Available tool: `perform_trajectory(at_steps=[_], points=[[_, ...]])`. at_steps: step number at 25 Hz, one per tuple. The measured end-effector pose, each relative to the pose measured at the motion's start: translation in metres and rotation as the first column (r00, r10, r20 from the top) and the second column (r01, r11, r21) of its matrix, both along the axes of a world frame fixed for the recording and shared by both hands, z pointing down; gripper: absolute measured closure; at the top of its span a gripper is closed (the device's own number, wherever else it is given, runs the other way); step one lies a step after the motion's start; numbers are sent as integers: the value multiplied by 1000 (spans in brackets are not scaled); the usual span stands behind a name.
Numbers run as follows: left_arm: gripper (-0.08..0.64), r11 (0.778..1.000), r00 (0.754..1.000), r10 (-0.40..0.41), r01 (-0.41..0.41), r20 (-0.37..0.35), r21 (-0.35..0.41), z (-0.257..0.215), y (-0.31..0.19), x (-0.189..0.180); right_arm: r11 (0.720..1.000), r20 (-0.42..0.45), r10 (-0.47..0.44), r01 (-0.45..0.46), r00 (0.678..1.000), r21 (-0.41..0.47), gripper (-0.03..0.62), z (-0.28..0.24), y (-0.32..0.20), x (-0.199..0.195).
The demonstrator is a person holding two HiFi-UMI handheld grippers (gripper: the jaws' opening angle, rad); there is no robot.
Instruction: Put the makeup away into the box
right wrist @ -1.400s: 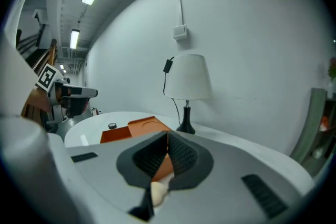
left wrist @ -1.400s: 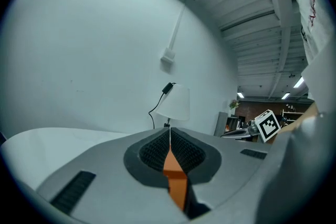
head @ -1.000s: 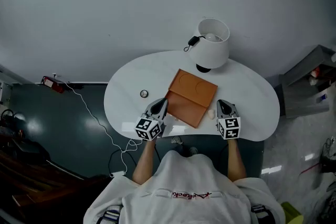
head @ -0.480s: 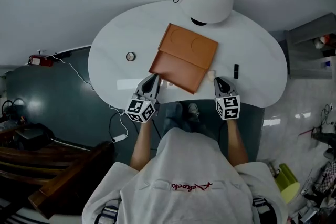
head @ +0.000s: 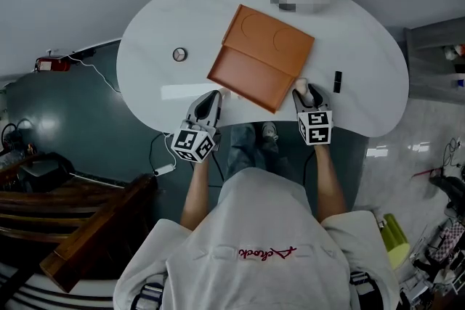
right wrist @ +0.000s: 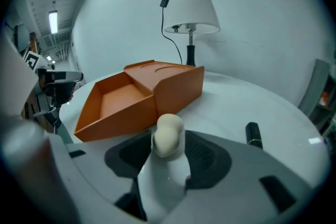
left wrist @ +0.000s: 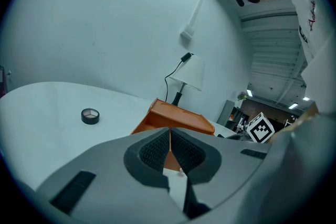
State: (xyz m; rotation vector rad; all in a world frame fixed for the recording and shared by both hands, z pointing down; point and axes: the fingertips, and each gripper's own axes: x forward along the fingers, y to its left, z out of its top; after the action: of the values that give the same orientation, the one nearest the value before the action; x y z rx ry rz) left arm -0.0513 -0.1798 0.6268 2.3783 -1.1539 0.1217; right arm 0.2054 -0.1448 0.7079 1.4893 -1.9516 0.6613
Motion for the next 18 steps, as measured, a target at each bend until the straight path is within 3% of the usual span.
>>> perform_trajectory(at_steps=[4, 7, 15, 18], points=[[545, 1000, 1000, -8, 8, -2, -10, 4, 3, -4, 1000, -35, -22, 21, 999, -22, 443, 4, 0, -1], [545, 1000, 1000, -7, 7, -3, -10, 6, 2, -4, 1000, -19, -7, 6, 1000, -17, 454, 4, 0, -1], [545, 1000, 999, -31, 31, -6, 2, 2, 1, -11, 990, 16, 31, -33, 999, 138, 456, -51, -23, 1], [545, 999, 999, -49, 49, -8, 7, -1, 1, -16, 990, -9, 55, -54, 998, 134, 460, -63, -25, 9]])
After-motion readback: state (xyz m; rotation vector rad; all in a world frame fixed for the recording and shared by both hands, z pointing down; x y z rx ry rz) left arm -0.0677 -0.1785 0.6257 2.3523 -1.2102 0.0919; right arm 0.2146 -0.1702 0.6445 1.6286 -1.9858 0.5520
